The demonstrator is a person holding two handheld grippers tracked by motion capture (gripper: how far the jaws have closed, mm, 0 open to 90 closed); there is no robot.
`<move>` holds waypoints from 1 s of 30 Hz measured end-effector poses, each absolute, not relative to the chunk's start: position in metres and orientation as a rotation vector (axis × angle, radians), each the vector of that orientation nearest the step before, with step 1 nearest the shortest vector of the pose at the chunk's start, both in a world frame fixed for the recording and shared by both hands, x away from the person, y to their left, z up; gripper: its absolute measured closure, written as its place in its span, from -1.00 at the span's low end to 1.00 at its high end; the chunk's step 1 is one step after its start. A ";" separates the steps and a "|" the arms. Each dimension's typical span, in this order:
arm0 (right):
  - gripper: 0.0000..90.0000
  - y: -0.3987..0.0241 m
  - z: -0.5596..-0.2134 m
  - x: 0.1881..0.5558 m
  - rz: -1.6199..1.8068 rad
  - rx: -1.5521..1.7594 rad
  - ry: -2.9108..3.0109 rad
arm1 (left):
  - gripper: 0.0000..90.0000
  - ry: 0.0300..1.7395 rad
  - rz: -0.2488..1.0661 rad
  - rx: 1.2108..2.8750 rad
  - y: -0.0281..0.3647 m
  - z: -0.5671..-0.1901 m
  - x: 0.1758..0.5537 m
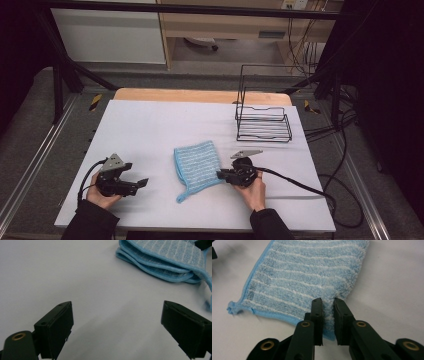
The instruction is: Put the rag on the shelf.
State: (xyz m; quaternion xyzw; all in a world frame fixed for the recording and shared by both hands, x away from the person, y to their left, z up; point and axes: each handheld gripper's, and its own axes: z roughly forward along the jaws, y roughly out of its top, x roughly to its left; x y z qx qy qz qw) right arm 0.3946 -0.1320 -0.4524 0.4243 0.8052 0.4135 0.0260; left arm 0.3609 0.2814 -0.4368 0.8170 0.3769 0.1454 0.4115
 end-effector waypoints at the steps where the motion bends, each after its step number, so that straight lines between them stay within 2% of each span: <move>1: 0.83 -0.132 -0.451 0.393 1.282 1.332 2.480 | -0.76 0.950 0.364 2.055 0.281 -0.437 0.361; 20: 0.84 -0.139 -0.438 0.350 1.231 1.444 2.427 | -0.76 0.947 0.360 2.054 0.280 -0.436 0.359; 24: 0.80 -0.141 -0.443 0.350 1.215 1.446 2.423 | -0.76 0.945 0.359 2.059 0.278 -0.436 0.358; 27: 0.65 -0.142 -0.445 0.351 1.209 1.413 2.429 | -0.76 0.943 0.358 2.063 0.278 -0.436 0.358; 28: 0.46 -0.144 -0.444 0.350 1.212 1.374 2.431 | -0.77 0.944 0.357 2.063 0.278 -0.436 0.358; 29: 0.38 -0.145 -0.444 0.351 1.222 1.359 2.428 | -0.77 0.945 0.356 2.063 0.278 -0.436 0.358; 30: 0.38 -0.145 -0.444 0.351 1.222 1.359 2.428 | -0.77 0.946 0.356 2.063 0.278 -0.436 0.358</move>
